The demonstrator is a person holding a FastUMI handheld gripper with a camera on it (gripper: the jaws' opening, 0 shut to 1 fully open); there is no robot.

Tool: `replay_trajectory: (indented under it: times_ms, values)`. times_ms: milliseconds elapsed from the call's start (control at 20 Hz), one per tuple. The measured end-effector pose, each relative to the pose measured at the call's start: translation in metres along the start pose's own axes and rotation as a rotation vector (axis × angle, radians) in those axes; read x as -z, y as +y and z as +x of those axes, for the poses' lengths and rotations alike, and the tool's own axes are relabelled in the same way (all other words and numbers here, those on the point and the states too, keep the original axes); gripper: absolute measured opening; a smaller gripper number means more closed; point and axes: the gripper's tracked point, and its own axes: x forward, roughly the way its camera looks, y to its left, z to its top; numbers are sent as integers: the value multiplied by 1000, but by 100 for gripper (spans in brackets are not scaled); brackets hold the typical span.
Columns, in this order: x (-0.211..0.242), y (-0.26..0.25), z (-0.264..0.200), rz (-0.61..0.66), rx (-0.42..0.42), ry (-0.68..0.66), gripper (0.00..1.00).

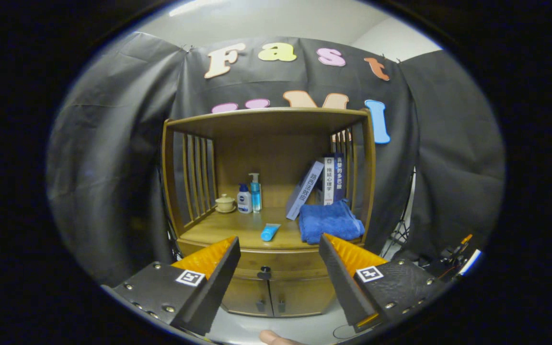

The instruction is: Pull open the drawer, take out the items inside it, and place them on the countertop above the cabinet.

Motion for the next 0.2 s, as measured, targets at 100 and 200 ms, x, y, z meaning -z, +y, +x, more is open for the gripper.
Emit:
replay_trajectory:
  times_ms: [100, 200]
  values:
    - [0, -5, 2, -10, 8, -11, 99]
    - [-1, -9, 3, -9, 20, -17, 99]
